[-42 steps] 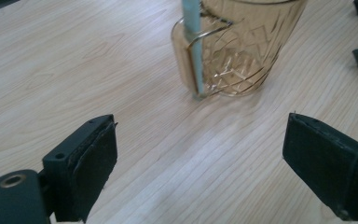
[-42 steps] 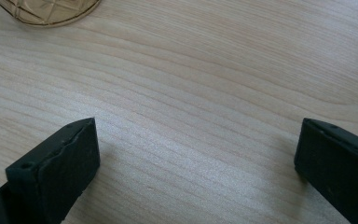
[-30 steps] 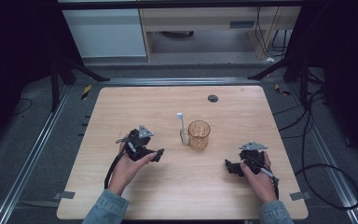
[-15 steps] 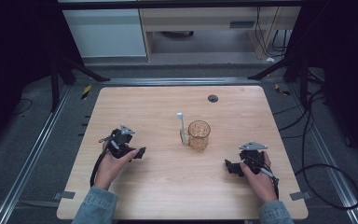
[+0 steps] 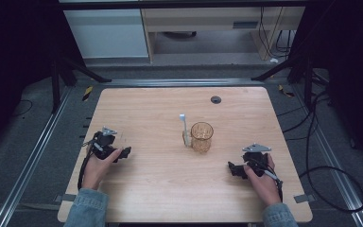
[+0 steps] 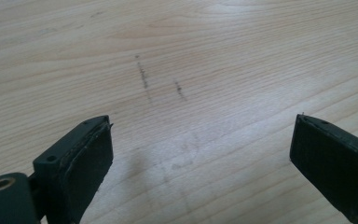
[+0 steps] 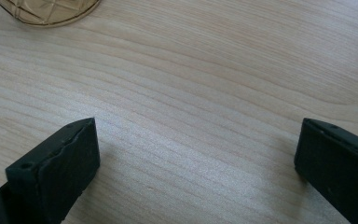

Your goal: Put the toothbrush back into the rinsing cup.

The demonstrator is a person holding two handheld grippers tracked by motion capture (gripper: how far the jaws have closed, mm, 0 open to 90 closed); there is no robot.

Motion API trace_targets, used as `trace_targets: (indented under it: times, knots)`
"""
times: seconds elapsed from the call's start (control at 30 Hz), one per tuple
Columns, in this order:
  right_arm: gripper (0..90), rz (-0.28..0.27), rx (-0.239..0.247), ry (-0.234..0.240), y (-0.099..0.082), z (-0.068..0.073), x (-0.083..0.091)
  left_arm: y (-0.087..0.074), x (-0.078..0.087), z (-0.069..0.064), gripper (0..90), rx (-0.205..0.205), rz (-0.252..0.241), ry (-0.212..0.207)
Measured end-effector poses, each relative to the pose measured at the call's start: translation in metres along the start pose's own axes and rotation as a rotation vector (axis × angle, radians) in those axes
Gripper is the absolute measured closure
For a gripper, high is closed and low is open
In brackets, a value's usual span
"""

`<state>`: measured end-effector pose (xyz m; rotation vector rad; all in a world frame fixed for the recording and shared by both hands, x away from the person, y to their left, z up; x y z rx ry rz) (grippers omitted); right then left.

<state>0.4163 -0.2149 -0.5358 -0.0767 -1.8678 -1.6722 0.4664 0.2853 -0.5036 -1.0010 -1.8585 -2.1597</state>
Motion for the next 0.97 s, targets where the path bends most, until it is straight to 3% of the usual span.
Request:
trace_targets:
  times: [0.37, 0.53, 0.67, 0.73, 0.97]
  knots:
    - [0.3, 0.0, 0.001, -0.001, 0.0, 0.0, 0.0, -0.01, -0.008, 0.007, 5.4, -0.018, 0.018, 0.012]
    - [0.4, 0.0, 0.0, 0.0, 0.0, 0.0, 0.0, -0.014, -0.012, 0.011, 5.3, 0.003, 0.041, 0.021]
    - [0.4, 0.0, 0.0, 0.0, 0.0, 0.0, 0.0, -0.018, -0.014, 0.013, 2.0, 0.018, -0.007, 0.021]
    - [0.4, 0.0, 0.0, 0.0, 0.0, 0.0, 0.0, -0.022, -0.015, 0.014, 0.0, 0.021, -0.06, 0.023]
    - [0.4, 0.0, 0.001, 0.0, 0.0, 0.0, 0.0, -0.024, -0.013, 0.013, 0.0, 0.042, -0.059, 0.057]
Point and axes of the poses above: each handheld gripper's, and its own axes: x roughly backward along the jaws, y roughly out of its top, z roughly to its left, the point moved 3 cm from there along -x, roughly forward along the jaws, and after that the axes turned 15 degrees about -z, right-handed, at the moved point
